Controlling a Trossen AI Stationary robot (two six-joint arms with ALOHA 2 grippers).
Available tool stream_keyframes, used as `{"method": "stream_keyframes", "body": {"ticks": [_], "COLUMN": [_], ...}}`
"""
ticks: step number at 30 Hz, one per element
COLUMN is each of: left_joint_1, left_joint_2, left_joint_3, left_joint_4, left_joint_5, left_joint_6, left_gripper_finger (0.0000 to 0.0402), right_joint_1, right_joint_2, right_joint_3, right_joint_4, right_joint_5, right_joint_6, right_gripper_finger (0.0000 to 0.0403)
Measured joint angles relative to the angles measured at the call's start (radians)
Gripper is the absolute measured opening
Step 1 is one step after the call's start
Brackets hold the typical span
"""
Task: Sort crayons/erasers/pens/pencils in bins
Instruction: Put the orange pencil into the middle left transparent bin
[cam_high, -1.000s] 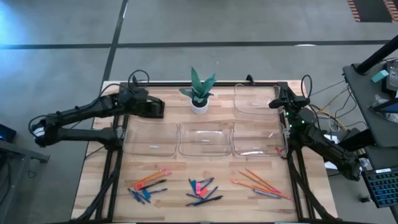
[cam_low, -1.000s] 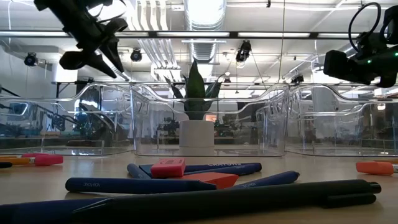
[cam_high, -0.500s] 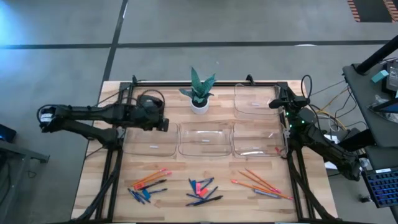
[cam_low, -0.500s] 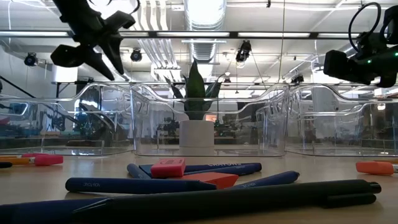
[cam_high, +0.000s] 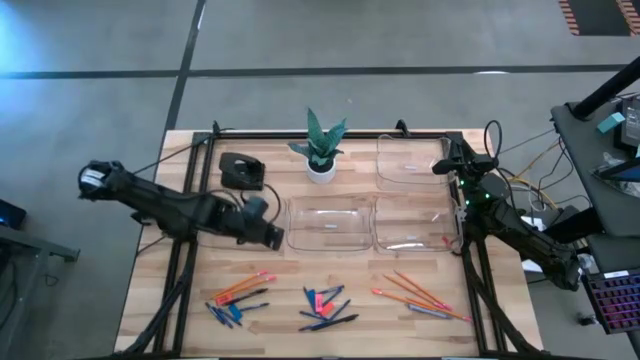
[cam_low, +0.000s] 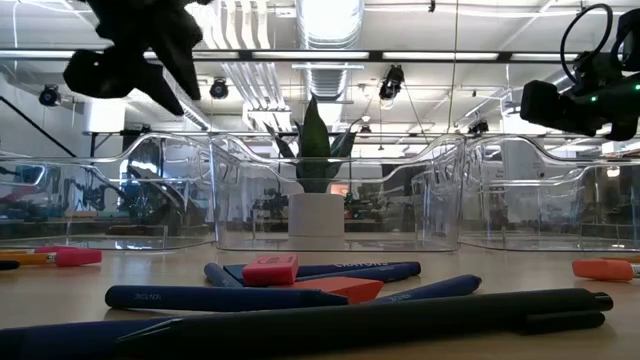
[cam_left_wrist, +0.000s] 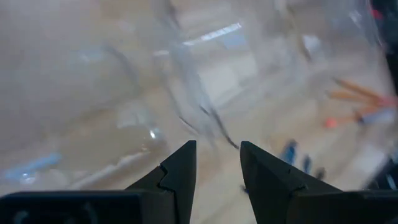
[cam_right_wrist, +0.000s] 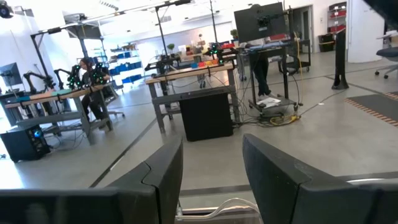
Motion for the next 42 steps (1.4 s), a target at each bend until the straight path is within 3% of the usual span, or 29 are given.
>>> {"method": "stream_keyframes", "body": {"ticks": [11, 24, 42], "left_joint_1": [-0.177, -0.189, -0.226], "left_joint_2": [0.108, 0.209, 0.184], "left_joint_3": [0.01, 0.002, -0.004], "left_joint_4": [0.232, 0.244, 0.291], "left_joint_5": [0.003, 0.054, 0.14], "left_joint_6": [0.003, 0.002, 0.0], "left_gripper_finger": [0.0111, 0.0111, 0.0111], "right_joint_1": [0.0, 0.0, 0.0], "right_joint_2": [0.0, 0.0, 0.0], "right_joint_3": [0.0, 0.0, 0.0], "right_joint_4": [0.0, 0.0, 0.0], "right_joint_5": [0.0, 0.0, 0.0], "right_joint_6": [0.0, 0.0, 0.0], "right_gripper_finger": [0.0157, 0.0157, 0.0157]}}
